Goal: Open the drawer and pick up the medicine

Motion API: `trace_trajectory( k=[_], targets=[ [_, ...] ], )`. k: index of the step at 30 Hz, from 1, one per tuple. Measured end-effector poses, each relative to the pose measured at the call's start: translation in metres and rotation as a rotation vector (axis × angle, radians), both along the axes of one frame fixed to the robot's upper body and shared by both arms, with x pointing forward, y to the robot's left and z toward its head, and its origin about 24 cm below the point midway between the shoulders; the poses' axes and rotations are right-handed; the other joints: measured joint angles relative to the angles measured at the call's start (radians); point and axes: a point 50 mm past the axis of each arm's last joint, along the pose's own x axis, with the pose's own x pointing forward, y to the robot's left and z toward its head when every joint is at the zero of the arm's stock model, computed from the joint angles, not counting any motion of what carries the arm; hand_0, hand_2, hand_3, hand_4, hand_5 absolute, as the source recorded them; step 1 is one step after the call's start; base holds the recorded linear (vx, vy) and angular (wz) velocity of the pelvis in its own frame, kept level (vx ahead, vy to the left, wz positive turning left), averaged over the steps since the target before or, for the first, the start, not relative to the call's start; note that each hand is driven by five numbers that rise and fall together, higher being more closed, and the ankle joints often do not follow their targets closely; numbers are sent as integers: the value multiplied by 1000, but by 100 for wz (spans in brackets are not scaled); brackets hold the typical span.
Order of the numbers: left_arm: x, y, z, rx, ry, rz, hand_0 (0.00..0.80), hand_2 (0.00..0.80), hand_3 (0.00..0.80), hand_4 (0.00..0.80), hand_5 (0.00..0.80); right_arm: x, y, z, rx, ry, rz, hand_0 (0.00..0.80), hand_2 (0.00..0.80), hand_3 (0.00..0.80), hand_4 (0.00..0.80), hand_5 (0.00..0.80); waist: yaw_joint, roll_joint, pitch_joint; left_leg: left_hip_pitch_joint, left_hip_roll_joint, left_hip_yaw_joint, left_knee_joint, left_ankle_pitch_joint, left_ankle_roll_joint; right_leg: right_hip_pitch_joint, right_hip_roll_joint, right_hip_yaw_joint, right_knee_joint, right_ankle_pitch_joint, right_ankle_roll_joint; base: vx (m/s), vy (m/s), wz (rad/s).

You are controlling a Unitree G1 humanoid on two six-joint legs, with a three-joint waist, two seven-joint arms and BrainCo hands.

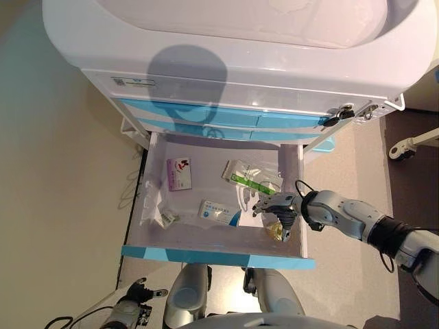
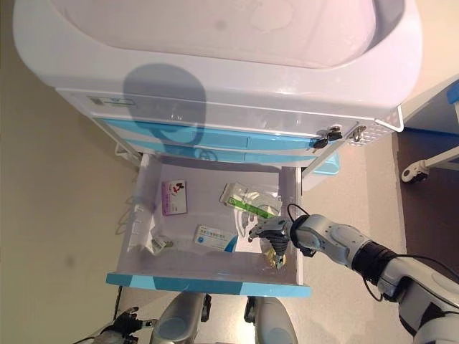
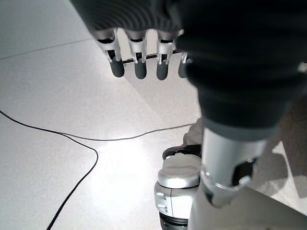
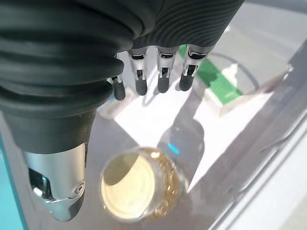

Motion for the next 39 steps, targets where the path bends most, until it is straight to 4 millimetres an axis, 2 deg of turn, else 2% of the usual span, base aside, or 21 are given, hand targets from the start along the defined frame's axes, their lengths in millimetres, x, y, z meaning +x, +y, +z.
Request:
trace_trajectory(
  k=[12, 39],
  targets=[
    [1, 0, 0, 0, -2, -2, 0, 0, 0, 0, 0, -7, -8, -30, -43, 40, -48, 0, 0, 0, 0, 0, -1, 0, 0, 0, 0, -1, 0, 0, 0, 0, 0, 0, 0, 0, 0, 0, 0, 0],
    [4, -2, 1, 0, -14, -17, 0, 0, 0, 0, 0, -5, -5, -36, -57, -89, -9, 0, 0, 0, 0, 0, -7, 12, -2, -4, 0, -12, 3, 1, -8, -18, -2, 0, 37, -11, -5, 0, 0, 0]
  ],
)
